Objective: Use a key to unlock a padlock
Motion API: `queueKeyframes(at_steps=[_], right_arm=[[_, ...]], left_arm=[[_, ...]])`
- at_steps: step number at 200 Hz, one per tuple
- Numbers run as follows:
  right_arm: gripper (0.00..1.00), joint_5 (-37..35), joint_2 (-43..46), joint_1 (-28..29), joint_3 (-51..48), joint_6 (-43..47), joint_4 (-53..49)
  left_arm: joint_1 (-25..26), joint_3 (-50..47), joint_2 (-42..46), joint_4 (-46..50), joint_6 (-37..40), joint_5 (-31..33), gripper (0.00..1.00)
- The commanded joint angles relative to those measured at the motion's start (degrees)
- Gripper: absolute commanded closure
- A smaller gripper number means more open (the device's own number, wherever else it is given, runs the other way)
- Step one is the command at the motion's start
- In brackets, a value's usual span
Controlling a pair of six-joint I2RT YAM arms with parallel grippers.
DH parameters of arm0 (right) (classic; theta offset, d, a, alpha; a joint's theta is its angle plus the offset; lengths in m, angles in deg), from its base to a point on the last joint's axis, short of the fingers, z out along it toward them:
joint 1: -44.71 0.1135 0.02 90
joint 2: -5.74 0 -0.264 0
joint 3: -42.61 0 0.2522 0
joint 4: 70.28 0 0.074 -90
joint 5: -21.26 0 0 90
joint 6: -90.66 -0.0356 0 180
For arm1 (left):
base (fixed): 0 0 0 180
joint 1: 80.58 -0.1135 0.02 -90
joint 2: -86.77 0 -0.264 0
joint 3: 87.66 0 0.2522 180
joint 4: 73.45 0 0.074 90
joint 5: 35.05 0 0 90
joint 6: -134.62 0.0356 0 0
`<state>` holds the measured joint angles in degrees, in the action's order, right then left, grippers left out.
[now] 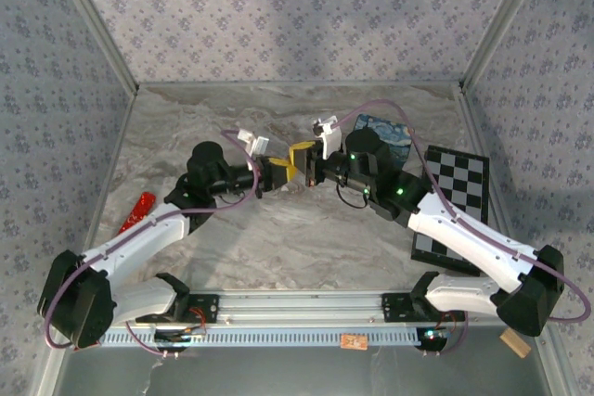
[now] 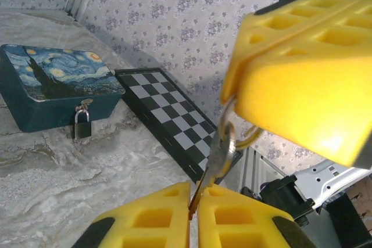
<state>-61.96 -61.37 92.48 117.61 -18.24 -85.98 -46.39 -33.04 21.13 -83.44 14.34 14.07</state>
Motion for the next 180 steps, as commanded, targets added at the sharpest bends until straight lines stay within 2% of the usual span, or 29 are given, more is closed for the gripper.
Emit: queueKeyframes(at_steps=[1,33,50,75,103,123,152,162,180], right_arm=[[1.0,-1.6,0.9,0.0,0.9,-0.6,-1.1],[1.0,-1.6,0.1,-0.2,1.4,-0.9,-2.6],[1.0,-1.3,-0.2,-0.3,1.7,-0.9,-3.3],[1.0,-0.1,-0.9,-0.3,2.2,-1.2,-3.5],[1.0,-1.4,-1.1,-0.3,2.8,-1.1,-5.5],[0.83,-1.8,-1.1,-1.0,3.1,-0.9,-7.2],[0.4,-1.9,-0.8,-2.2,4.3,-1.6,-11.0],[0.32,-2.2,-0.5,-2.6,4.7,-2.2,-12.3],[0.25,-2.3,0.1,-3.8,5.0,-5.0,-14.6]], left_arm=[[0.0,2.0,2.0,2.8,2.4,2.2,0.9],[0.0,3.4,3.2,9.5,7.1,6.0,1.0],[0.0,4.7,3.4,13.6,10.0,7.8,1.0],[0.2,5.3,3.4,14.5,12.0,8.0,1.0],[0.4,5.3,4.0,15.8,14.9,11.4,1.0],[1.0,5.0,4.2,17.3,19.2,14.4,1.0],[4.5,3.8,5.1,18.8,27.4,24.7,1.0],[5.3,3.3,5.0,18.4,29.7,27.5,1.0],[7.9,2.3,4.6,17.4,36.7,33.4,1.0]])
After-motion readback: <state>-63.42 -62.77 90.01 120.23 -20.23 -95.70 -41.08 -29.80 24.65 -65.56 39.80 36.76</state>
